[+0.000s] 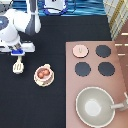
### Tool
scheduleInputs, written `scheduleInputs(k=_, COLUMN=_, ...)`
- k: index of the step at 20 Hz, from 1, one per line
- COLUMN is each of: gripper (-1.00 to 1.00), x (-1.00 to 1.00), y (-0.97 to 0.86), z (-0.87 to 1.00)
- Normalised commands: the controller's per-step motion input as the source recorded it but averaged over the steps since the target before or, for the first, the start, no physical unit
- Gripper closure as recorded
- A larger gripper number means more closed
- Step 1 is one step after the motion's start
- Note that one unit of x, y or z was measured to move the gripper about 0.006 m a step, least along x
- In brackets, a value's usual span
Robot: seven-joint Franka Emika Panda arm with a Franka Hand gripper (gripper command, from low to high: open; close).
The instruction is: Take the lid off the pot, put the pot on the plate, and use the tool to push the pot to the front of the table.
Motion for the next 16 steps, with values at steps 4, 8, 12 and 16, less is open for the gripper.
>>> scheduleInputs(k=4, gripper=1.0, x=-0.54, y=0.85, z=0.24)
scheduleInputs(k=8, gripper=1.0, x=-0.6, y=0.88, z=-0.08)
scheduleInputs(k=12, gripper=1.0, x=-0.64, y=0.85, z=-0.36)
scheduleInputs(k=16, gripper=1.0, x=-0.74, y=0.76, z=-0.49)
